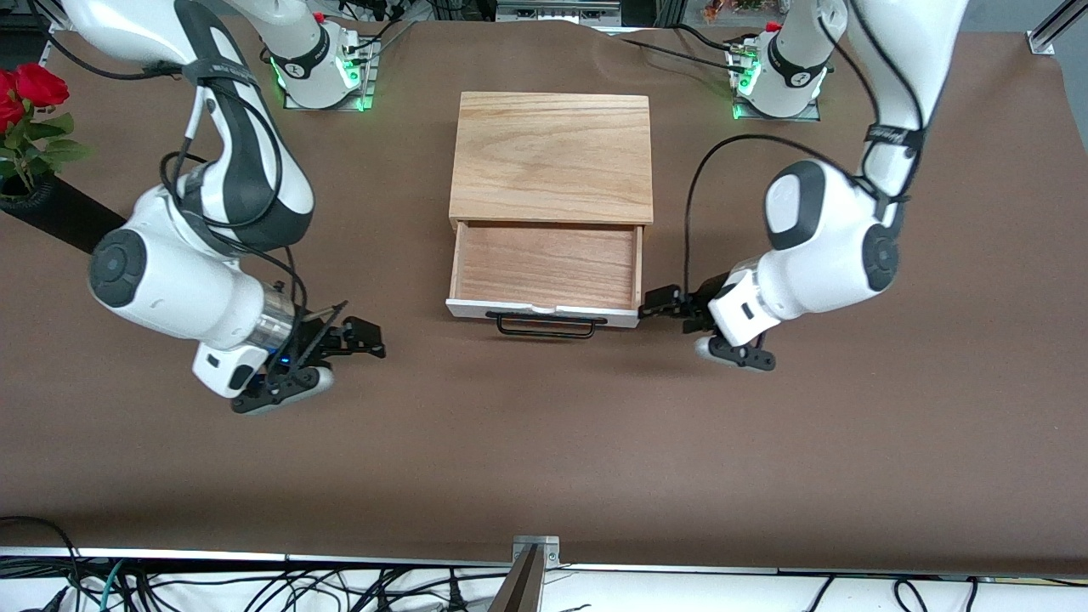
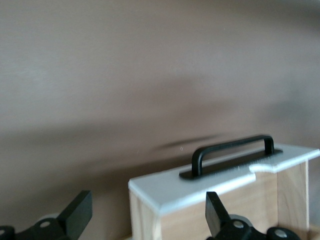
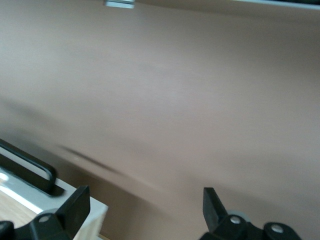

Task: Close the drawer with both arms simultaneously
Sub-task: 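Move the left gripper and the right gripper toward the drawer's sides, then push the white drawer front into the box with both grippers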

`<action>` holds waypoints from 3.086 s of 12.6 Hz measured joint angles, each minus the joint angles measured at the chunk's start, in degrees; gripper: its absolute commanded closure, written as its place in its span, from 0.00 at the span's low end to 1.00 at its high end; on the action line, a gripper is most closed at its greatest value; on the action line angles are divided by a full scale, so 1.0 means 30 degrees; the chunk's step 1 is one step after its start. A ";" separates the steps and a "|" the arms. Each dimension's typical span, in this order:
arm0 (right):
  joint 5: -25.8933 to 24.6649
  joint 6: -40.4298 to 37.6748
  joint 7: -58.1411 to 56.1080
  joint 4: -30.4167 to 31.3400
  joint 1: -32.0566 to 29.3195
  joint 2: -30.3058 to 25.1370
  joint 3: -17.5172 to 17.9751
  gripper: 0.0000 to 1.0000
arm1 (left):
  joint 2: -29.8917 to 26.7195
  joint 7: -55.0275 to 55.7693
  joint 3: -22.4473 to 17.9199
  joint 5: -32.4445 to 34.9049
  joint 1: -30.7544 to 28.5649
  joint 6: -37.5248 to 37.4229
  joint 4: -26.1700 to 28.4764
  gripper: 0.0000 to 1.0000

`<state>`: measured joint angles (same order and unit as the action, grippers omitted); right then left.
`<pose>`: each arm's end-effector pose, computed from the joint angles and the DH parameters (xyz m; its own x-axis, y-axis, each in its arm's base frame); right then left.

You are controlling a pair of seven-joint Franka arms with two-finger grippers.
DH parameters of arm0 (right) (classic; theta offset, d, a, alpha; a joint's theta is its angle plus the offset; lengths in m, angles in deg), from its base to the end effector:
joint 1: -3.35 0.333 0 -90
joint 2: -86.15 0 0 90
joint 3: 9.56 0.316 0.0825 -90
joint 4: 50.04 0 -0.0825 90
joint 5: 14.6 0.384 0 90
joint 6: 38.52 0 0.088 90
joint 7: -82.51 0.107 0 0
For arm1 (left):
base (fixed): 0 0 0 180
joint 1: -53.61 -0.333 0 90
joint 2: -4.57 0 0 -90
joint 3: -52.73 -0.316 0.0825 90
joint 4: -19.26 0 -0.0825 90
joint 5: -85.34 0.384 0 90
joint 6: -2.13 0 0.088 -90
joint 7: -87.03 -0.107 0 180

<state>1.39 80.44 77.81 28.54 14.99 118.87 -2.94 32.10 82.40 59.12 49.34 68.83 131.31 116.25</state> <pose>0.6943 0.2254 0.4021 0.9630 0.2327 0.1358 0.2642 -0.9145 -0.3063 0.6312 -0.2581 0.3328 0.9985 -0.0540 0.0077 -0.0499 -0.8483 0.5272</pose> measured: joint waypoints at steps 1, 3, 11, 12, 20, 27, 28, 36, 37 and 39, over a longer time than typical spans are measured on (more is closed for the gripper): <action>0.0305 0.0609 0.0005 0.0003 0.0505 0.0292 0.0009 0.00 | 0.0510 0.0000 0.0052 -0.0611 0.0252 0.0772 -0.0066 0.00; 0.0439 0.1788 0.0540 0.0006 0.1489 0.0938 0.0002 0.00 | 0.1215 0.0000 0.0085 -0.1823 0.0409 0.1316 -0.0366 0.00; 0.0698 0.2821 0.0946 0.0003 0.2723 0.2274 0.0009 0.00 | 0.1784 0.0000 0.0578 -0.2251 0.0614 0.1305 -0.0658 0.00; 0.0873 0.2815 0.0946 0.0006 0.3016 0.2298 0.0011 0.00 | 0.1818 0.0000 0.0618 -0.2251 0.0637 0.1259 -0.0653 0.00; 0.1276 0.0649 0.0956 0.0024 0.3569 0.2614 -0.0004 0.00 | 0.1982 -0.0120 0.0601 -0.2027 0.0635 0.0397 -0.0675 0.00; 0.2204 -0.1909 0.0956 0.0001 0.3585 0.2624 -0.0003 0.00 | 0.1926 -0.0070 0.0569 -0.1431 0.0489 -0.2467 -0.0966 0.00; 0.2224 -0.2445 0.0956 -0.0003 0.3589 0.2625 0.0011 0.00 | 0.1908 -0.0070 0.0556 -0.1425 0.0463 -0.3035 -0.0966 0.00; 0.2268 -0.5545 0.0955 -0.0017 0.3683 0.2623 0.0644 0.00 | 0.1521 0.0413 0.0627 0.0132 0.0520 -0.7188 -0.0850 0.00; 0.2268 -0.6005 0.0955 -0.0015 0.3684 0.2625 0.0671 0.00 | 0.1520 0.0590 0.0628 0.0141 0.0521 -0.7563 -0.0802 0.00; 0.2269 -0.6947 0.0955 -0.0010 0.3684 0.2632 0.0677 0.00 | 0.1516 0.0692 0.0626 0.0173 0.0515 -0.8306 -0.0673 0.00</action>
<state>8.19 59.60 80.68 28.50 26.04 126.77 -0.91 36.64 84.48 61.00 49.86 70.38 106.39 114.23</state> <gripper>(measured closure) 0.000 0.000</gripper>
